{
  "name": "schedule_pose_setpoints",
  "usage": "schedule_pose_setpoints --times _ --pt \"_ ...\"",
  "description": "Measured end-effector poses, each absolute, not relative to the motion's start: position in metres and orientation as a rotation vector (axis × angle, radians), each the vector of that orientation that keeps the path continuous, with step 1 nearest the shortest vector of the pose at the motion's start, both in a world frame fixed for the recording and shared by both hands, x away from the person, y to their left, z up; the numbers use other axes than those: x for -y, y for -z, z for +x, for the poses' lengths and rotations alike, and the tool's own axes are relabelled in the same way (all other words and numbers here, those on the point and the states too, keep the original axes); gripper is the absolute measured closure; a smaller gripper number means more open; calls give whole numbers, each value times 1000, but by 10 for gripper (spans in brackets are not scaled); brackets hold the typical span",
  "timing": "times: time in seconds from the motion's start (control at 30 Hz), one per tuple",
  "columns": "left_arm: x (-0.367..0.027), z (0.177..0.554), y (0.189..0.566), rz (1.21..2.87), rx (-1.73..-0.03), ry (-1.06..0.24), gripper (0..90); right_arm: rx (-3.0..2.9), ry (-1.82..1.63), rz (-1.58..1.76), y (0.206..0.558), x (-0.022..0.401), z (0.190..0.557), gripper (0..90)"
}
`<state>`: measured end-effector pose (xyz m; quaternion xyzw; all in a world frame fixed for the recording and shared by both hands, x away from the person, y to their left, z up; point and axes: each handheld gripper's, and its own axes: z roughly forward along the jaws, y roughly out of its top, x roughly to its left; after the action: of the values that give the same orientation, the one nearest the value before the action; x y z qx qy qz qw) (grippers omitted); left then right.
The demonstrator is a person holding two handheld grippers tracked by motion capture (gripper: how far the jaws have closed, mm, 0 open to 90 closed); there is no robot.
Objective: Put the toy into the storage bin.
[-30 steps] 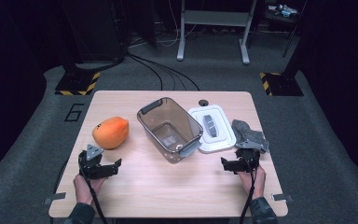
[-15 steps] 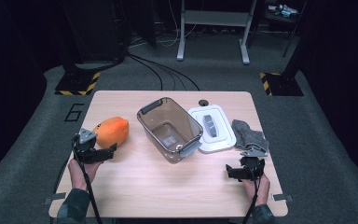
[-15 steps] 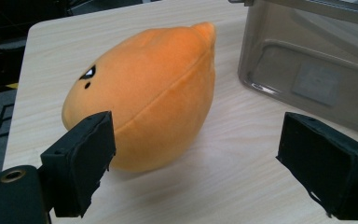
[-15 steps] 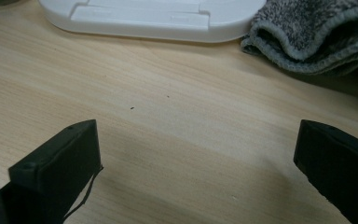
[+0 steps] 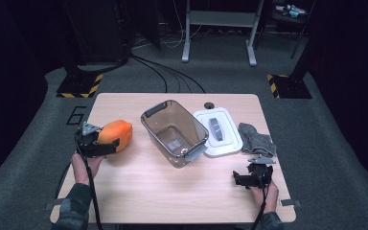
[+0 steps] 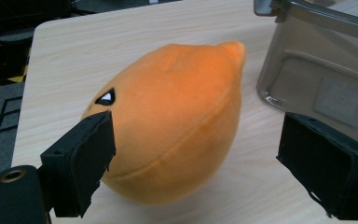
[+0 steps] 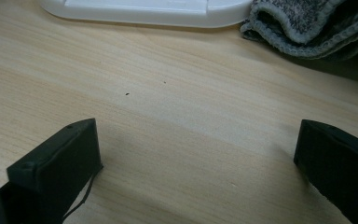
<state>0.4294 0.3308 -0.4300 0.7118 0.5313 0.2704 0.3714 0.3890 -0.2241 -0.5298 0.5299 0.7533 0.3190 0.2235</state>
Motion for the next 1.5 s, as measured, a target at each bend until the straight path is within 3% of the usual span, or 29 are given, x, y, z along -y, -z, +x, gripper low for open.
schedule_pose_setpoints --times 0.53,0.63,0.87,0.97,1.13,1.5 --pt "-330 466 445 1891 -1471 -634 148 -2080 -881 1463 530 224 389 0" --pt "-328 465 452 1904 -1490 -614 219 -2080 -881 1462 530 224 389 0" --pt "-324 461 462 1928 -1474 -623 533 -2080 -881 1462 530 224 389 0" --pt "-324 459 462 1926 -1461 -644 598 -2080 -881 1462 530 224 389 0" --pt "-324 455 460 1901 -1448 -678 649 -2079 -881 1463 530 224 389 0" --pt "-331 447 452 1861 -1437 -696 660 -2079 -882 1467 530 224 389 0"
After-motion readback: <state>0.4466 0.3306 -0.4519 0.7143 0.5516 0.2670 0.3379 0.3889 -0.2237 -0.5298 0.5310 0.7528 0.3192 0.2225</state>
